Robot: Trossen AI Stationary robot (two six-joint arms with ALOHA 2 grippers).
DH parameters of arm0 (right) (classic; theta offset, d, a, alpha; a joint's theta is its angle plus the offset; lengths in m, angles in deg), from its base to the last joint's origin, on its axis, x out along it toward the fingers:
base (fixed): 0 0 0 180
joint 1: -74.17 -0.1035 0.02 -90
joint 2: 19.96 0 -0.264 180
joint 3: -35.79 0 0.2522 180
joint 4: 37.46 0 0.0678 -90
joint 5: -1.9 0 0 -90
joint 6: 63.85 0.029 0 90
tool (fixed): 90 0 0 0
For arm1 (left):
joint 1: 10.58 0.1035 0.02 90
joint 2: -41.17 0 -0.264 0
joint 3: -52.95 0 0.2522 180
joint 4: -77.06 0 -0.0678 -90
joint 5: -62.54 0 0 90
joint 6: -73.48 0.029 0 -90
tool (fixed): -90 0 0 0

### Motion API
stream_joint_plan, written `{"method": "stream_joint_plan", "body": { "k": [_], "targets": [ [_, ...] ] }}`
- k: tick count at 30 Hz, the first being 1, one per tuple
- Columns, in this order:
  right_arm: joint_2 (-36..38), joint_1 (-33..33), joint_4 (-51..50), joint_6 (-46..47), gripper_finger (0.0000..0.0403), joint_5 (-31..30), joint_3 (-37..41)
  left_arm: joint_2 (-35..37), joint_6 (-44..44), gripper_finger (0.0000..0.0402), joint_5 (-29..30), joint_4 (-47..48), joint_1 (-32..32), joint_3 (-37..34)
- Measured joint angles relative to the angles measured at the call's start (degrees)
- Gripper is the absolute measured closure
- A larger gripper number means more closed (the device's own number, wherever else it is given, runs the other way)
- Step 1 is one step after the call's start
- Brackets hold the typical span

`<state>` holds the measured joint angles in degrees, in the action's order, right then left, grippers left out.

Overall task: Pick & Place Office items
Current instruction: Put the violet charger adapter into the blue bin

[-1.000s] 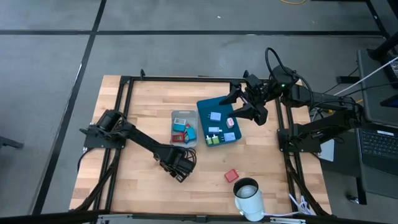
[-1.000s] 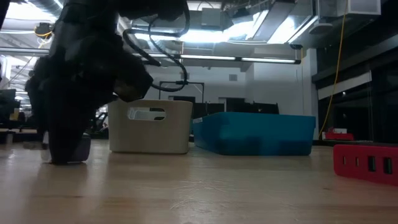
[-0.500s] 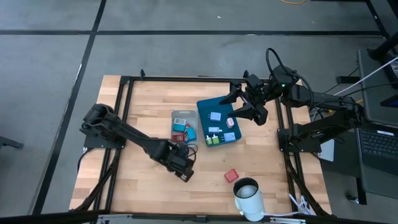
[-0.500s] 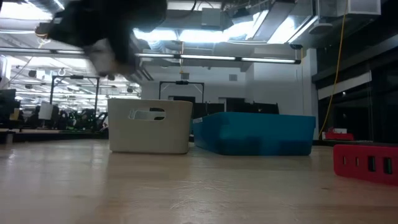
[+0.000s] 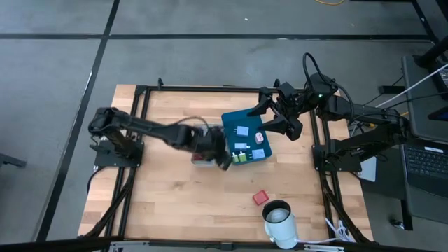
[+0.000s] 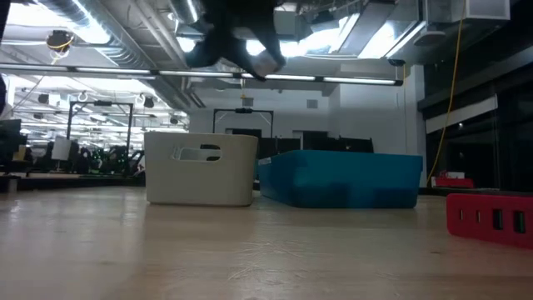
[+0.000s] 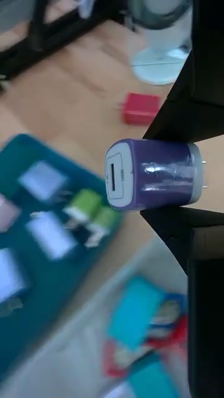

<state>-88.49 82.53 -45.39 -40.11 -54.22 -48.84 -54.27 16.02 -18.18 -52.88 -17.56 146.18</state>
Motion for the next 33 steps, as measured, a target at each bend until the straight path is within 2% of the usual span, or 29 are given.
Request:
{"method": "stream_joint_plan", "body": {
  "k": [7,19,29,33],
  "targets": [
    [0.0,1.9,0.9,2.3,0.0119,-0.1,0.0,0.0,8.7,0.0272,-0.6,-2.5,8.1,0.0],
    [0.0,3.4,1.0,2.8,0.0119,0.2,0.0,-3.3,19.4,0.0272,-8.6,-5.7,15.6,-0.3],
    [0.0,4.2,1.0,2.9,0.0119,0.1,0.0,-11.3,23.7,0.0272,-16.6,-18.4,19.5,-0.2],
    [0.0,4.3,1.0,3.3,0.0119,0.0,0.0,-12.4,25.4,0.0272,-17.8,-22.9,20.0,-0.2]
  ]
}}
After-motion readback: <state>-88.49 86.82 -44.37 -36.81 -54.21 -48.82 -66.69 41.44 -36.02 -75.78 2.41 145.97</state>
